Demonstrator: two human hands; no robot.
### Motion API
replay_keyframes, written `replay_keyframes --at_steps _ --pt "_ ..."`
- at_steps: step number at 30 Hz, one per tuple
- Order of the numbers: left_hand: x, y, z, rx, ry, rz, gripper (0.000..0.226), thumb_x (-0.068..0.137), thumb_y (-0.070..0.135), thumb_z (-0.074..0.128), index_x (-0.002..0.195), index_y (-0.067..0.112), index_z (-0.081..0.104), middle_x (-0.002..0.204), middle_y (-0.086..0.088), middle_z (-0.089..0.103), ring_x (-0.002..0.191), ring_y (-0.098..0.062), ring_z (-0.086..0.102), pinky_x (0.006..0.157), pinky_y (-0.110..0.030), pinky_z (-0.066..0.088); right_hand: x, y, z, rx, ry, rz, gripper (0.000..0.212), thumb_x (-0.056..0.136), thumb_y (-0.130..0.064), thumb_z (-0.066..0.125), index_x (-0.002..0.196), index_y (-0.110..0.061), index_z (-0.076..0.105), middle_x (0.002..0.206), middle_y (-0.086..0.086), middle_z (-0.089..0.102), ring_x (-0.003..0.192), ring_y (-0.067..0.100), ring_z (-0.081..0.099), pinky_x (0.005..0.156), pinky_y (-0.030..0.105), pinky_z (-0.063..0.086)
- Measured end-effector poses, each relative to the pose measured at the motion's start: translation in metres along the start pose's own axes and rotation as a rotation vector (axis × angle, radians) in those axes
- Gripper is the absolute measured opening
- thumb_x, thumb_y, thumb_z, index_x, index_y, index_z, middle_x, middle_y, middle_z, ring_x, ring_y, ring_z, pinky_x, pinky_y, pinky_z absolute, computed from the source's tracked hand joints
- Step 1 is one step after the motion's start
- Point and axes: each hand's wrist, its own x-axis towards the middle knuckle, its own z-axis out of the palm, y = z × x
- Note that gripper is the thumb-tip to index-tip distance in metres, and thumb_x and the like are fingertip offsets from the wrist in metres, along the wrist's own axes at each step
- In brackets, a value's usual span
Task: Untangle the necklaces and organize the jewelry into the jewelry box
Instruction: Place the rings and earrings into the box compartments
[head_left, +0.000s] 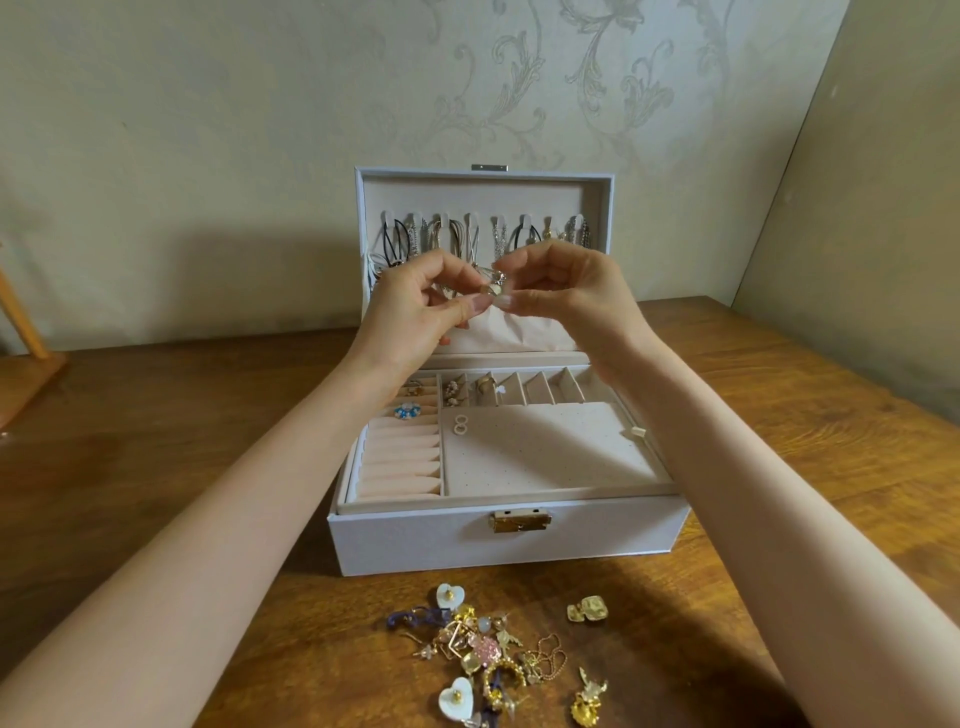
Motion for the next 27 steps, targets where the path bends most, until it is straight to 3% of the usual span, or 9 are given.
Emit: replay_keyframes --at_steps 6,10,19,27 --pt "0.000 -0.003 0.000 -0.094 -0.019 -0.103 0.004 0.088 0.016 0.063 0.086 0.019 0.062 0.082 0.003 0.066 0.065 -0.002 0.061 0.056 -0.018 0.050 0.000 -0.001 -0.003 -0.031 0.019 -0.006 0.017 0.076 0.007 0.070 0.073 -0.009 0.065 0.065 -0.003 0.068 0.062 0.008 0.064 0.068 0.020 0.055" --pt "0.000 -0.002 -0.001 -0.156 -0.041 -0.143 0.001 0.089 0.016 0.062 0.090 0.017 0.061 0.088 -0.005 0.068 0.067 -0.005 0.063 0.057 -0.018 0.051 0.000 0.001 -0.004 0.001 -0.001 0.035 0.012 0.077 0.006 0.069 0.074 -0.005 0.066 0.066 0.000 0.068 0.061 0.009 0.064 0.066 0.019 0.055" --pt "-0.001 -0.002 -0.001 -0.196 -0.092 -0.205 0.005 0.092 0.016 0.057 0.094 0.016 0.061 0.080 -0.001 0.068 0.068 -0.007 0.064 0.059 -0.019 0.052 0.000 0.002 -0.005 -0.049 -0.050 0.042 0.012 0.079 0.006 0.068 0.080 -0.006 0.066 0.068 0.002 0.068 0.062 0.010 0.064 0.066 0.021 0.055" --pt "-0.001 -0.003 -0.003 -0.023 -0.174 -0.135 0.015 0.092 0.009 0.055 0.104 0.017 0.060 0.087 0.002 0.070 0.068 -0.004 0.063 0.058 -0.018 0.051 0.000 0.004 -0.013 0.088 -0.039 0.237 0.007 0.082 0.005 0.064 0.086 -0.001 0.067 0.075 0.010 0.067 0.066 0.016 0.065 0.070 0.024 0.057"
